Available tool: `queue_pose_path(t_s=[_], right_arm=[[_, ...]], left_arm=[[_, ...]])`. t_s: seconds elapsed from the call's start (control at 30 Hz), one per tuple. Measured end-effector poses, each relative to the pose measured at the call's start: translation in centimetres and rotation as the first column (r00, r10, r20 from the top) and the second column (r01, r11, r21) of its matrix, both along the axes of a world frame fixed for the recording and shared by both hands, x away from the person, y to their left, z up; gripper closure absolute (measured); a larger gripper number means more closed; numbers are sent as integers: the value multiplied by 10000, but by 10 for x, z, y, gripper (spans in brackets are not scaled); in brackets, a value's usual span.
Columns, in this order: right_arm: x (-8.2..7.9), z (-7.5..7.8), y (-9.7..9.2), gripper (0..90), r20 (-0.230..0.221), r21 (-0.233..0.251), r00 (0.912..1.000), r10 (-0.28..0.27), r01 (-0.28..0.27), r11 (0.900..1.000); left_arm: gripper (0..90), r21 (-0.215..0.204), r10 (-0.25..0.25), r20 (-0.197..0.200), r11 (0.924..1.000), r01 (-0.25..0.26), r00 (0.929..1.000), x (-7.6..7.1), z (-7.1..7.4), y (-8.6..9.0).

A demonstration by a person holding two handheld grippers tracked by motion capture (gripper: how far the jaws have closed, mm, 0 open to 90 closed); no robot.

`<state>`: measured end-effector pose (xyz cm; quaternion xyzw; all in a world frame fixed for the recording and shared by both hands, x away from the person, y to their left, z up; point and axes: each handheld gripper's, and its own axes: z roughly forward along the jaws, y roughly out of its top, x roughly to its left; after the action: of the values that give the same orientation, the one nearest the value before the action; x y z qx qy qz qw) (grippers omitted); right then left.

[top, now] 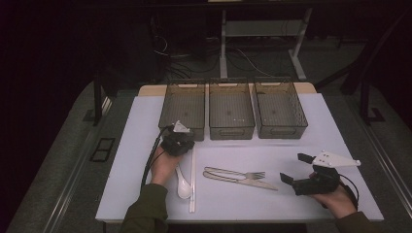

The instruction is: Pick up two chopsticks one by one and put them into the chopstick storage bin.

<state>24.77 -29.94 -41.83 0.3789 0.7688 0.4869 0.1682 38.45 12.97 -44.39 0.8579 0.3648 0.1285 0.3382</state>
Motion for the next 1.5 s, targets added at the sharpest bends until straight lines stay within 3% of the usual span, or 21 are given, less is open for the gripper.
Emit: queue_pose_path(t_s=[0.23, 0.5, 0.73, 0.97, 1.1, 1.5], right_arm=[[0, 0, 0, 14, 10, -6, 10000, 6, -6, 10000], [0, 0, -1, 14, 13, -3, 10000, -30, 30, 10000], [0, 0, -1, 14, 3, 21, 10000, -26, 26, 10000], [0, 0, 0, 14, 17, 17, 10000, -8, 8, 10000], [0, 0, 0, 14, 13, 16, 10000, -3, 3, 10000], [0, 1, -1, 14, 10, 16, 10000, -17, 17, 10000]], left_arm=[[885, -21, -236, -32, 9997, 236, 9997, 1, -1, -9], [885, -245, -135, -9, 9996, 135, 9999, 3, -1, -14], [885, -169, -103, 22, 9998, 104, 9999, 5, -2, -16], [885, -90, -405, 9, 9991, 405, 9992, 4, -2, -21], [885, -331, -649, -87, 9974, 646, 9979, 3, -3, -24], [885, -548, -1493, -340, 9876, 1473, 9882, -1, -3, -35]])
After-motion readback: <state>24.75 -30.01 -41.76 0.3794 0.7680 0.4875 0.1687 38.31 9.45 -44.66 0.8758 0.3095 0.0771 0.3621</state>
